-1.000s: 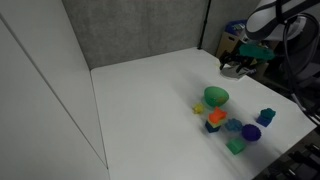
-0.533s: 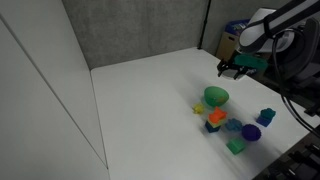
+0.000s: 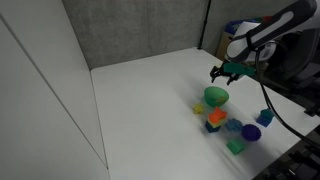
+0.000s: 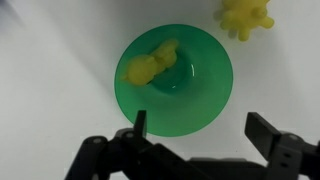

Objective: Remove the yellow toy from the green bowl and put it on the table.

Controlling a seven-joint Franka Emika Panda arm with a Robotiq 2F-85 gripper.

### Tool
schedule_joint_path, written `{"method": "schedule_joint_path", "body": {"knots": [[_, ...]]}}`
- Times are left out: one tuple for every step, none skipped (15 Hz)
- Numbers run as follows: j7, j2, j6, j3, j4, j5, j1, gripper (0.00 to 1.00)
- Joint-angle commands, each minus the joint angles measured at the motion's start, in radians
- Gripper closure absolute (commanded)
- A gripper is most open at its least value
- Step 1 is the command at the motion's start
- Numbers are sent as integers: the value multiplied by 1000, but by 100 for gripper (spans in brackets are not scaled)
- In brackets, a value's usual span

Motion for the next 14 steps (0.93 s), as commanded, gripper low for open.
{"method": "schedule_joint_path", "body": {"knots": [[84, 83, -42, -45, 87, -43, 43, 0], [96, 102, -46, -52, 98, -47, 50, 0], [105, 118, -55, -58, 109, -50, 54, 0], [119, 138, -64, -68, 122, -56, 60, 0], [124, 153, -73, -71, 133, -55, 61, 0], [131, 168, -88, -76, 145, -55, 62, 0], [138, 183, -101, -82, 158, -57, 64, 0], [145, 196, -118, -86, 171, -58, 65, 0], [153, 209, -130, -89, 183, -57, 66, 0], [154, 221, -141, -90, 194, -57, 64, 0], [155, 231, -154, -87, 206, -54, 61, 0], [153, 238, -160, -83, 214, -51, 59, 0], [145, 244, -164, -77, 221, -47, 55, 0], [139, 248, -169, -72, 227, -45, 52, 0]]}}
